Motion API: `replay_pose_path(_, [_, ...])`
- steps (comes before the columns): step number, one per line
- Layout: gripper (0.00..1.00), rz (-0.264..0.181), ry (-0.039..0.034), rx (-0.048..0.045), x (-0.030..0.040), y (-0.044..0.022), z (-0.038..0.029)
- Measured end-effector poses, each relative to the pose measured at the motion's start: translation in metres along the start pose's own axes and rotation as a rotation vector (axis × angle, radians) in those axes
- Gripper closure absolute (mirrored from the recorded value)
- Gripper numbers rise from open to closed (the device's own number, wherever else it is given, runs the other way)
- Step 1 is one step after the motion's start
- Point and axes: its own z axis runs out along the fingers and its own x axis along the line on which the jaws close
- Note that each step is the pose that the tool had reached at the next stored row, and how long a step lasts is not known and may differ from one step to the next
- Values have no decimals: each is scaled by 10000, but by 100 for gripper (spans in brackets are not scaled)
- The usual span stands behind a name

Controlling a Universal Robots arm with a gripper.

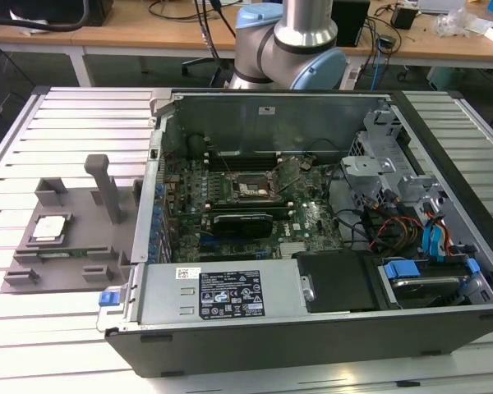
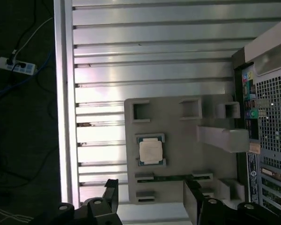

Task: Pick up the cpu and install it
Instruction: 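Pick up the cpu and move it towards the insertion slot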

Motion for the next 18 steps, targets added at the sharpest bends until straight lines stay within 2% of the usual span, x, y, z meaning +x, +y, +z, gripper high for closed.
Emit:
replay_pose_path(2, [34,-489,12,0,0,1,10])
replay_pose_path(3, [34,-570,15,8,-2,6,16])
replay_pose_path(4, [34,-596,14,41,-3,10,23])
replay_pose_path(7, [34,-636,17,60,-15,9,36])
replay_pose_path(10, [34,-685,15,58,-42,10,61])
replay_pose_path(18, [34,-687,16,59,-54,8,137])
